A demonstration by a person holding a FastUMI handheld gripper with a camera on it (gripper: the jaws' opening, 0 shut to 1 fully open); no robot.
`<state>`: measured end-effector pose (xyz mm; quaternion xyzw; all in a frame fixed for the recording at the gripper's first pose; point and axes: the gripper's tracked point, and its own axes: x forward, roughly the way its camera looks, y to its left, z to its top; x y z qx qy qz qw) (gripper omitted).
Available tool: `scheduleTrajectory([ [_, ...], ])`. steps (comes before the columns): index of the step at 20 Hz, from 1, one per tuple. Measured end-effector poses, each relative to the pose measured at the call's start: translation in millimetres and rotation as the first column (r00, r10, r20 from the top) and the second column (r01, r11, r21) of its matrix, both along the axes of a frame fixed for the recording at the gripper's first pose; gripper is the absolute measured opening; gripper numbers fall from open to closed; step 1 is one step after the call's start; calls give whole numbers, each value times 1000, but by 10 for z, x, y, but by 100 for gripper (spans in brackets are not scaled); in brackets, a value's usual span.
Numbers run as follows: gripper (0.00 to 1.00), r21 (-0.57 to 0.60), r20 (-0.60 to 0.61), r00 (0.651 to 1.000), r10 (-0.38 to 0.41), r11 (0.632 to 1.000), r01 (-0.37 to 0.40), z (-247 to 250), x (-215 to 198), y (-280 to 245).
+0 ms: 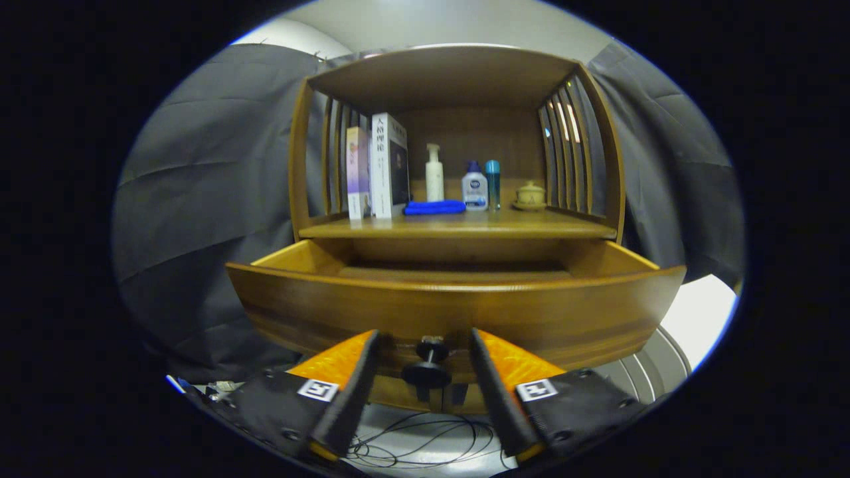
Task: Pull open the drawer, take out the items inside it, and place them on the countertop above the cabinet.
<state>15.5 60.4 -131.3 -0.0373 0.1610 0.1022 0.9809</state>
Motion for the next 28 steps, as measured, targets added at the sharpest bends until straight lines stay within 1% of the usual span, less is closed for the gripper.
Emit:
scheduleTrajectory([
  [3, 98, 1, 80, 996, 25, 1000, -25, 310, 3, 15],
  [6, 98, -2, 109, 992, 65, 998, -65, 577, 77, 64],
  [9, 98, -26, 121, 989, 83, 996, -80, 818, 272, 60],
  [13, 98, -23, 17, 994, 112, 993, -112, 905, 599, 146],
  [16, 98, -29, -44, 990, 137, 990, -138, 938, 812, 226],
  [18, 97, -11, -118, 983, 139, 990, -141, 849, 956, 267],
  [22, 98, 13, -268, 954, 132, 991, -133, 588, 1159, 307],
  [24, 98, -12, -354, 927, 126, 990, -139, 408, 1191, 334],
  [28, 98, -66, -459, 881, 115, 985, -162, 103, 1266, 377],
])
